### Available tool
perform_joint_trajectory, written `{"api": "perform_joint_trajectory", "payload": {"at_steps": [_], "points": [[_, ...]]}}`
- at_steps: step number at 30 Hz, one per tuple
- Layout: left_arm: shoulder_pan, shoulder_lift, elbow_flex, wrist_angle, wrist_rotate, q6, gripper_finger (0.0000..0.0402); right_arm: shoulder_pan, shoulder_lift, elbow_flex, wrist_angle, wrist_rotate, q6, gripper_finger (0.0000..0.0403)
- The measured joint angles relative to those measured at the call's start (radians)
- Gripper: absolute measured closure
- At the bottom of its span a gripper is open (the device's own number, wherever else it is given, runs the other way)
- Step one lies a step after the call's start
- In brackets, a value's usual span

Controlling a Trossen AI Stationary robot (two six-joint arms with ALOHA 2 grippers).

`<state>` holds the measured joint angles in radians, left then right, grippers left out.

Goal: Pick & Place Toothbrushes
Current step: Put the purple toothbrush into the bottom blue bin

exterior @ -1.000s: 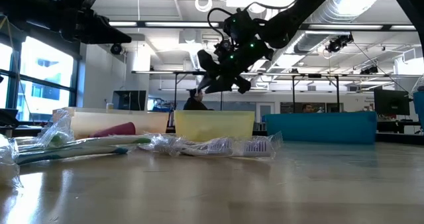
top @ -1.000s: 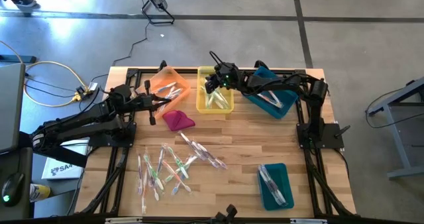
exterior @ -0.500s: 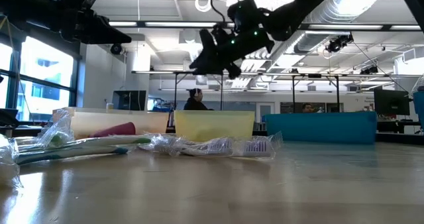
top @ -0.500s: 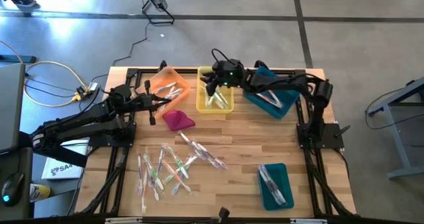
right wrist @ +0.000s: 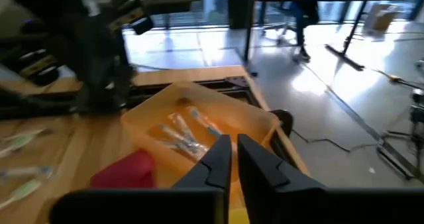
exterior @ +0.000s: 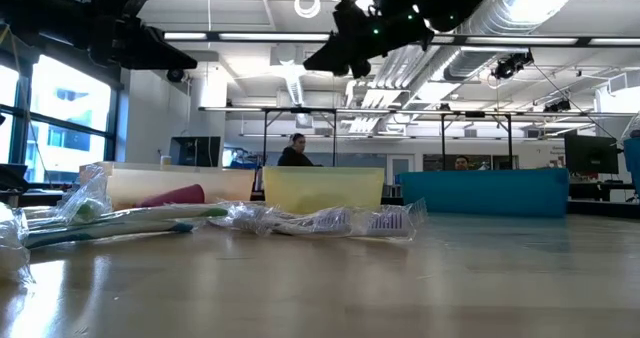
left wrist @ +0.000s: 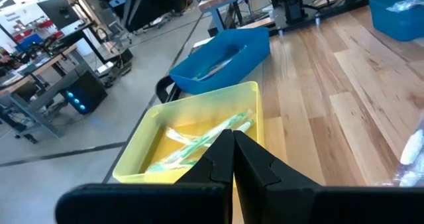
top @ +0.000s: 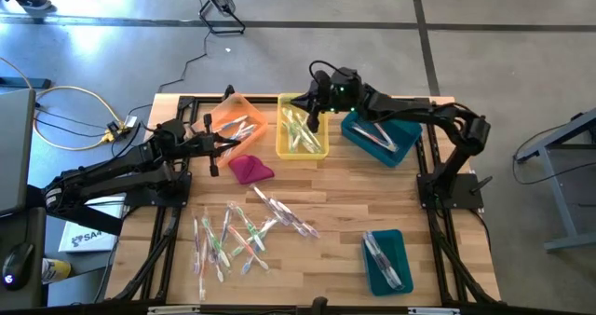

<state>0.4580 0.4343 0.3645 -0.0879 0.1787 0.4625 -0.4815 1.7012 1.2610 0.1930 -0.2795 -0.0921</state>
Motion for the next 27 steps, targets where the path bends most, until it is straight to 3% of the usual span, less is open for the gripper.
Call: {"api": "perform_joint_trajectory", "payload": {"at_steps": [6, 12, 19, 27], "points": [[0.000, 0.000, 0.000, 0.002, 0.000, -0.041, 0.0402, -0.053, -0.005, 0.000, -0.112, -0.217, -0.029, 0.0400], [0.000, 0.000, 0.000, 0.002, 0.000, -0.068, 0.0402, -0.096, -0.005, 0.000, -0.197, -0.335, -0.086, 0.0400], [0.000, 0.000, 0.000, 0.003, 0.000, -0.049, 0.0402, -0.101, -0.005, 0.000, -0.129, -0.364, -0.092, 0.0400], [0.000, 0.000, 0.000, 0.003, 0.009, -0.100, 0.0402, -0.101, -0.005, 0.000, -0.027, -0.514, -0.096, 0.0400]]}}
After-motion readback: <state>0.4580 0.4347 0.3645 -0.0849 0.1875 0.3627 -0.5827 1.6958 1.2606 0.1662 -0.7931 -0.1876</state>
